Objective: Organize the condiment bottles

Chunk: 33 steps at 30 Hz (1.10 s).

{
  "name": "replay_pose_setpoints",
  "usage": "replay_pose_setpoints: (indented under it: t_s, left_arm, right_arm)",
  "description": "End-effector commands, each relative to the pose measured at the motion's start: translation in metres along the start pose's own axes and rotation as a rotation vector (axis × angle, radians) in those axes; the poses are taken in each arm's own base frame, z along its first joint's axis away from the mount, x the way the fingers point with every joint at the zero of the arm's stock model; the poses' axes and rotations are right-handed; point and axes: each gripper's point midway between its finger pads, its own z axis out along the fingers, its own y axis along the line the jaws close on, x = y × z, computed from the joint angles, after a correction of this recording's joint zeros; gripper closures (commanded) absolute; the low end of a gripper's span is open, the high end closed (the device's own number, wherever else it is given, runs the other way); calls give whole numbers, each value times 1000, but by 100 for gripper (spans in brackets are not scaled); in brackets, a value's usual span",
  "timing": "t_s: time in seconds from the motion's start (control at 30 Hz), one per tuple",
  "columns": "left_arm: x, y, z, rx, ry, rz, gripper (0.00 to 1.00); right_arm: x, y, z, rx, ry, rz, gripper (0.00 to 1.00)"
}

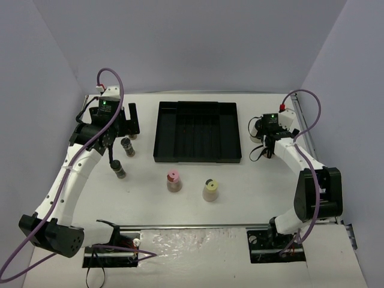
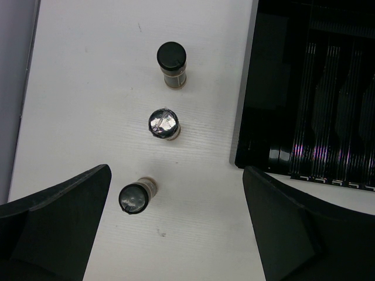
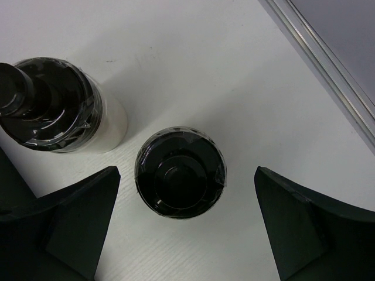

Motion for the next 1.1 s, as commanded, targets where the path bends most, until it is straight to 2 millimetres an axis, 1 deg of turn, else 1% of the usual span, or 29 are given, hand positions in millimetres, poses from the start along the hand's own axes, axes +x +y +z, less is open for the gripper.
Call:
replay_pose_setpoints:
  t_s: [0.0, 0.27, 0.43, 0.57, 0.73, 0.83, 0.97, 1.07]
  left_arm:
    - [-25, -3, -8, 14, -78, -15, 7]
    - [-24, -4, -6, 15, -76, -14, 7]
    - [-24, -4, -7, 17, -77, -15, 7]
    - [-24, -4, -8, 17, -78, -14, 7]
    - [-24, -4, -8, 19, -78, -15, 7]
    - [-24, -4, -8, 18, -78, -16, 7]
    - [-24, -4, -8, 19, -79, -15, 7]
    - [-24, -3, -9, 17, -80, -15, 7]
  right_arm:
    - [-10, 4, 8, -4, -43, 48, 6]
    - [-9, -2, 10, 22, -51, 56, 10]
    - [-8, -5, 15, 42, -47, 59, 12]
    - [-6, -3, 17, 40, -45, 58, 16]
    - [-3, -2, 20, 38, -44, 59, 30]
    - [-3, -2, 20, 32, -44, 61, 43]
    - [-2, -2, 19, 30, -44, 61, 68]
    - [-2, -2, 18, 26, -43, 63, 91]
